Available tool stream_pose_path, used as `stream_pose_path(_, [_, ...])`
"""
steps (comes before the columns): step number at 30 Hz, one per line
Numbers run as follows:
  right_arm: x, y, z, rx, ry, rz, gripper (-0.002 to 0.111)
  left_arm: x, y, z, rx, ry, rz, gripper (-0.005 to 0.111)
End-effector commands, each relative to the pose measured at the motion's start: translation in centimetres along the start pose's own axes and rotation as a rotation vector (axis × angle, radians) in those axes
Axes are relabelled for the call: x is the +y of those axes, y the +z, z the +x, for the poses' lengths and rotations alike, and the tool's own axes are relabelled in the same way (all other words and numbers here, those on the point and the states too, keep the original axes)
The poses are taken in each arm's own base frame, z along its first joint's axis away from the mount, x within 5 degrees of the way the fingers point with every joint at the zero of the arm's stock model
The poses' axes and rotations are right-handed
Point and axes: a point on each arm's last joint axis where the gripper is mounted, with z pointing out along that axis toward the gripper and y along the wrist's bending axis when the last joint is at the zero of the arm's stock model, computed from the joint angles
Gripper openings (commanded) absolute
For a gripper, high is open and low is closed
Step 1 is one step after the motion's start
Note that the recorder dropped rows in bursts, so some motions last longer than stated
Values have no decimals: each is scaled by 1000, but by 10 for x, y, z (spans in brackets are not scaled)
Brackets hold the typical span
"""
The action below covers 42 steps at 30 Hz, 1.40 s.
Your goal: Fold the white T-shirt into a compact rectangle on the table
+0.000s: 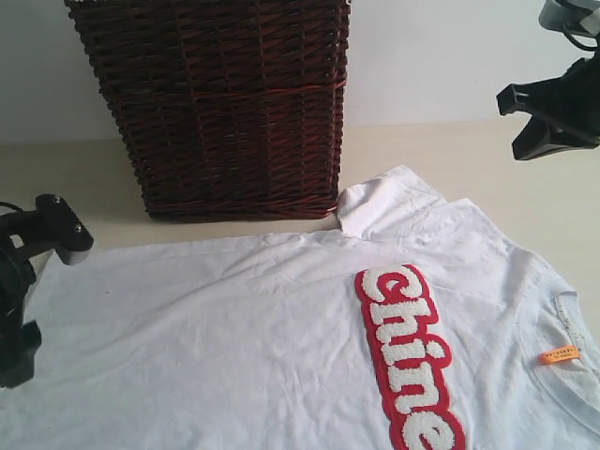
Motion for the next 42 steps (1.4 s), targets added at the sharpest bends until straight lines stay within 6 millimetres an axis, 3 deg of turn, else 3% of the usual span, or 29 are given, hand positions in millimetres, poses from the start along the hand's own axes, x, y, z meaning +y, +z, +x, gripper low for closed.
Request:
stream_pose_path(1, [4,-3,-2,-37,-11,-27,0,-2,5,11,60,189,-14,105])
stream_pose_path(11, [3,-3,-6,-81,-16,-21,0,8,6,17,163,719,-93,105])
stream_pose_path(20, [4,-3,-6,-78,-14,-23,0,-3,13,14,45,645,-16,105])
stream_pose_path(29, [4,-4,-7,-88,-2,-32,0,-5,29,33,-90,644,147,105])
stream_pose_path(35, [3,2,-6,-73,8,-38,0,6,35,44,-118,593,124,105])
stream_pose_path(42, [1,8,-5,-53,-4,-39,0,13,43,39,-142,613,53,105])
